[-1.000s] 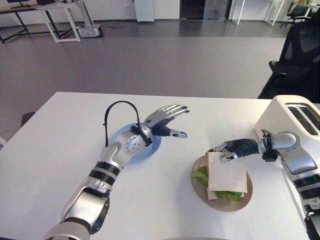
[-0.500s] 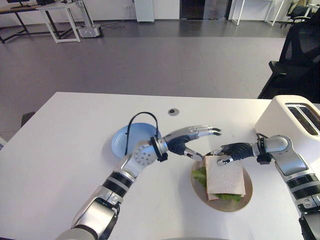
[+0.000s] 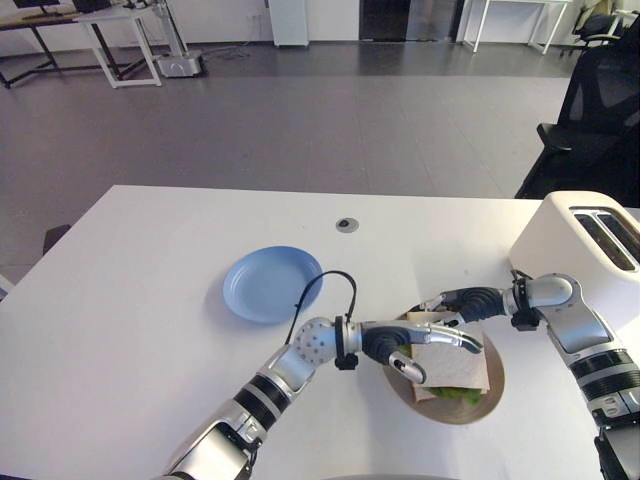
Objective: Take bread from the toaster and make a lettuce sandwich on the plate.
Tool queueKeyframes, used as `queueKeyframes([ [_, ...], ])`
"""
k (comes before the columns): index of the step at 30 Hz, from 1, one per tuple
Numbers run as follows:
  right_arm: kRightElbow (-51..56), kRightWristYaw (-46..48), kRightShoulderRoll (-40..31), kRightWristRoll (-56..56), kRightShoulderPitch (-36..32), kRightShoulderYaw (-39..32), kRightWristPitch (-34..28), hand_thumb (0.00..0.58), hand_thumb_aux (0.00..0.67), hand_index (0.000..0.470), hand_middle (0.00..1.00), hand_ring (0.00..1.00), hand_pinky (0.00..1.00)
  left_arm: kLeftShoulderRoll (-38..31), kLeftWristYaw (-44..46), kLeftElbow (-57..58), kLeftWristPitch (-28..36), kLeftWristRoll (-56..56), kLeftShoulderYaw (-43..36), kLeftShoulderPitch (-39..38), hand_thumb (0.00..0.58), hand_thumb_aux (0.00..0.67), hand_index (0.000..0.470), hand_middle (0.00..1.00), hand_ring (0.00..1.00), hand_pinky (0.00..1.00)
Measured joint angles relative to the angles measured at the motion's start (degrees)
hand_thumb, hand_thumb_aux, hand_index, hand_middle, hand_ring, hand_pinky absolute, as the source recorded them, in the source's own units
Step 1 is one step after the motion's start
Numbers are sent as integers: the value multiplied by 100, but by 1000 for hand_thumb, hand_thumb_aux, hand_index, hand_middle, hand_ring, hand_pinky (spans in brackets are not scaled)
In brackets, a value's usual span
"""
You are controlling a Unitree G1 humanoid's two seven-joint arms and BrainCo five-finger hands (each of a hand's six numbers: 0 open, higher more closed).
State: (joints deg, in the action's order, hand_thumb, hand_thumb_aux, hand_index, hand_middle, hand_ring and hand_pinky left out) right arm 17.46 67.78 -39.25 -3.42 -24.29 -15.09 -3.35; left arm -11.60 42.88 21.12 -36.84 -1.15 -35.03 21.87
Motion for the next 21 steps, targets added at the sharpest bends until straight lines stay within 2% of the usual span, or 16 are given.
queueKeyframes([
  [7, -7, -34, 23, 0, 32, 5, -50, 580, 670, 470, 0, 0, 0, 160, 88, 345, -331, -118, -34, -18, 0, 0, 0, 0, 0, 0],
  [14, 2, -145, 0, 53, 87, 76, -117, 580, 670, 470, 0, 0, 0, 369, -885, 970, -715, -1292, -106, 224, 0, 0, 0, 0, 0, 0],
  [18, 23, -229, -76, 140, 91, 101, -133, 580, 670, 470, 0, 0, 0, 611, -845, 1363, -661, -1153, -125, 375, 0, 0, 0, 0, 0, 0],
  [19, 30, -238, -87, 151, 91, 101, -132, 577, 625, 439, 0, 0, 0, 671, -698, 1422, -576, -962, -64, 380, 0, 0, 0, 0, 0, 0],
  [20, 35, -247, -91, 171, 91, 101, -128, 478, 389, 273, 0, 0, 0, 743, -516, 1502, -503, -758, -14, 384, 0, 0, 0, 0, 0, 0],
  [21, 42, -258, -94, 182, 90, 100, -125, 0, 0, 0, 0, 0, 0, 841, -311, 1595, -389, -546, 57, 387, 0, 0, 0, 0, 0, 0],
])
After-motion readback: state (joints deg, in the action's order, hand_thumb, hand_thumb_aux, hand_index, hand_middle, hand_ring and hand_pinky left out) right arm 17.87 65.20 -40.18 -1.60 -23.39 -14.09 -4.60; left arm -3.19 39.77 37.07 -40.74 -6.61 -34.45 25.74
